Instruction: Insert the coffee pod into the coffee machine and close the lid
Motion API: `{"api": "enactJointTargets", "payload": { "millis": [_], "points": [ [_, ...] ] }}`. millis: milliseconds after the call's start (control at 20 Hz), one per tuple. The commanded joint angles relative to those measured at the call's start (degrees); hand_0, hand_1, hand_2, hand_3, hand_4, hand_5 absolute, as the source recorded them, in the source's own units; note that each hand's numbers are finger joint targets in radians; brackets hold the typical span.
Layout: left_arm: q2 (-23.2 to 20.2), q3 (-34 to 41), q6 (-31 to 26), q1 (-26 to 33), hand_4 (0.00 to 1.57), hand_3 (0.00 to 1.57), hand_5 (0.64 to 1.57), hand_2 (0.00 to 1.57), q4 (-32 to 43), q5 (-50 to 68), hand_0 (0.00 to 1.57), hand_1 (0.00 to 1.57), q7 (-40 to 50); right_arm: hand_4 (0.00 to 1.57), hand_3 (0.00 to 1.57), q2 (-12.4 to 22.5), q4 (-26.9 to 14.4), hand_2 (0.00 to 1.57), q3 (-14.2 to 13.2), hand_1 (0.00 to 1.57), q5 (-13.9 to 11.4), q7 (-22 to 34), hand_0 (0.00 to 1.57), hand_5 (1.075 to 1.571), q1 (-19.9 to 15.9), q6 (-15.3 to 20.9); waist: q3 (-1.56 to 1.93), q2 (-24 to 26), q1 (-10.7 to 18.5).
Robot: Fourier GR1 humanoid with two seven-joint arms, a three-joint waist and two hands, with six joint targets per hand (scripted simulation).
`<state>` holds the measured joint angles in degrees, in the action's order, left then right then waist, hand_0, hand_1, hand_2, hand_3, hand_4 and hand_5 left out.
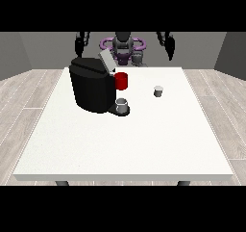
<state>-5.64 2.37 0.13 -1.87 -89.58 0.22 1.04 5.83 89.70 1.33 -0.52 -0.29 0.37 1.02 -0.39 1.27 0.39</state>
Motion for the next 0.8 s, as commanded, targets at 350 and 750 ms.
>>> {"api": "enactJointTargets", "payload": {
  "millis": [350, 750],
  "points": [
    [-11.1, -3.9, -10.4, 0.9, 0.00, 0.00, 1.571, 0.00, 0.8, -7.8, 0.00, 0.00, -10.7, 0.00, 0.00, -0.9, -2.2, 0.00, -2.4, 0.00, -5.7, -3.3, 0.00, 1.571, 0.1, 7.3, 0.35, -1.2, -1.9],
    [-19.1, 0.7, -12.5, -10.2, 0.00, 0.00, 1.571, 0.00, 9.3, -12.4, 0.00, 0.00, -6.0, 0.00, 0.00, 0.2, -1.8, 0.00, -0.7, 0.00, -7.0, -2.6, 0.00, 1.571, -4.3, 5.5, 0.40, -6.5, -6.6]
  ]
}}
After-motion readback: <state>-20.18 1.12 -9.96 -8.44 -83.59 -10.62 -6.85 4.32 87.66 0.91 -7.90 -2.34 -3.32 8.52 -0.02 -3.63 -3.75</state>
